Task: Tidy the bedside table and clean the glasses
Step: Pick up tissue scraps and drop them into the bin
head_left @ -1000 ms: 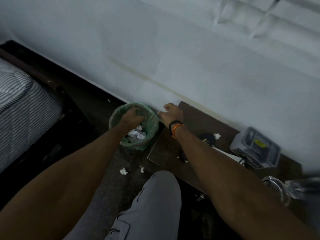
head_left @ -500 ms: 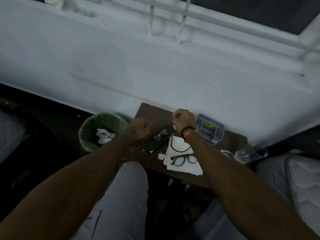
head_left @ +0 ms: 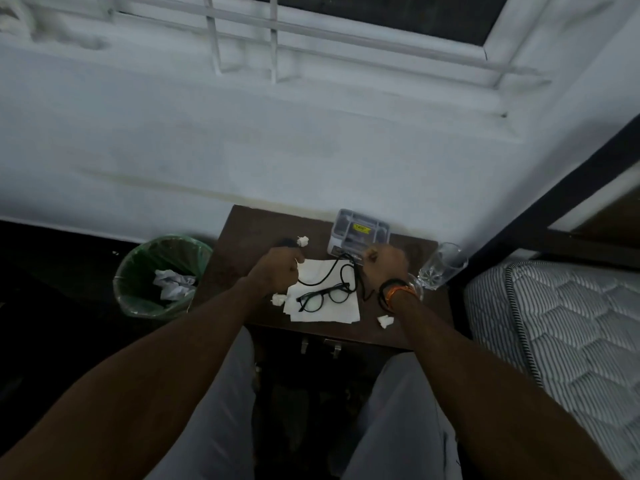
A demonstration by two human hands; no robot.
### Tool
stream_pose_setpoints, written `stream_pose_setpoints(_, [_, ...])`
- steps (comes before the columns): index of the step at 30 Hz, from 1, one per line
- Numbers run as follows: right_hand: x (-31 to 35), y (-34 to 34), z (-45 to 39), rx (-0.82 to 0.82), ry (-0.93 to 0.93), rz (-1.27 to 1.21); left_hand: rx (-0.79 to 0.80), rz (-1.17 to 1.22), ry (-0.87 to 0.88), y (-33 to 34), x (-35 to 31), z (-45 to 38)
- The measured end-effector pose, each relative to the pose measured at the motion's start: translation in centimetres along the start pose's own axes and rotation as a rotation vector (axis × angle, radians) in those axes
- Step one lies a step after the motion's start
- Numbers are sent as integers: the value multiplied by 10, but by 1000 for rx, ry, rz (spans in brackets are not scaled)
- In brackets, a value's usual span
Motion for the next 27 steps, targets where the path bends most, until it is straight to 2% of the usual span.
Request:
stream_pose_setpoints(7, [-4, 14, 3, 28, -88, 26, -54, -53, -35, 5, 16, 6])
stream_pose_setpoints(12, [-16, 36, 16, 39, -54, -9, 218, -145, 68, 33, 21, 14])
stream_pose_setpoints(15, [-25, 35, 33, -68, -201, 86, 254, -201, 61, 50, 28, 16])
stream_pose_setpoints(18, [-27, 25, 44, -206, -327, 153, 220, -229, 52, 59, 30, 15])
stream_pose_setpoints(22, [-40, 11, 46, -282, -232, 66, 204, -302, 21, 58, 26, 16])
stream_pose_setpoints(27, [-60, 14, 54, -138, -27, -6, 72, -160, 4, 36, 24, 15])
Point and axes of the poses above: each hand's wrist, its own z-axis away from the middle knuckle, its own y-axis out of the palm, x = y × z, the point moved 7 cm from there along -z, towards the middle knuckle, and after that the axes turned 4 degrees about -y, right-handed, at the moved point
